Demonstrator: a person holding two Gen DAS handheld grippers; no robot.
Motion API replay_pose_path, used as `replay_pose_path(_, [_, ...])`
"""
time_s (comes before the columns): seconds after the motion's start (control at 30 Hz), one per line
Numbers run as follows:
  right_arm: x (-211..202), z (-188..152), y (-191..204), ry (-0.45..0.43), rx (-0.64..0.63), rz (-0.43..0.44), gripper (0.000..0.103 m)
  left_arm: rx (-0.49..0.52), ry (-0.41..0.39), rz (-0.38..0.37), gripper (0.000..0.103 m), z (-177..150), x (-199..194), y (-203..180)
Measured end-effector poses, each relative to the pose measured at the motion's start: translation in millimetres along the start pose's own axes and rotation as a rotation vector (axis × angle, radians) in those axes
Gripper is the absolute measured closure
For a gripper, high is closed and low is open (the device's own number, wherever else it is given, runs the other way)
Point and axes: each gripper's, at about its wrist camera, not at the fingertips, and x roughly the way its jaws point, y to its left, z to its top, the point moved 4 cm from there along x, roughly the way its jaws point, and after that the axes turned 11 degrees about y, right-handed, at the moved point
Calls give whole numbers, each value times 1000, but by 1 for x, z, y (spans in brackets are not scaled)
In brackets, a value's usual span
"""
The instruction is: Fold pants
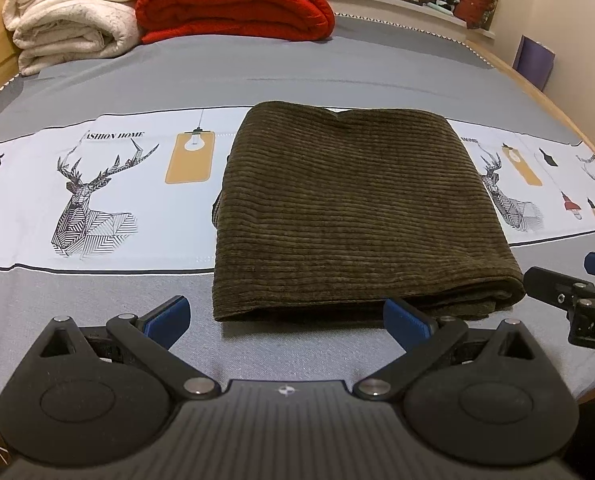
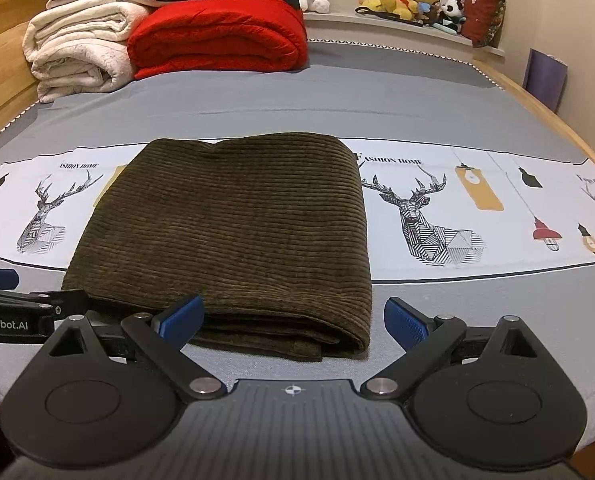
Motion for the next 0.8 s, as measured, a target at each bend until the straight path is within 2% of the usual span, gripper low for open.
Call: replay_pose_path(0.8, [2,1,2,6,1,1,6,11,2,-9,0,0,2,-4])
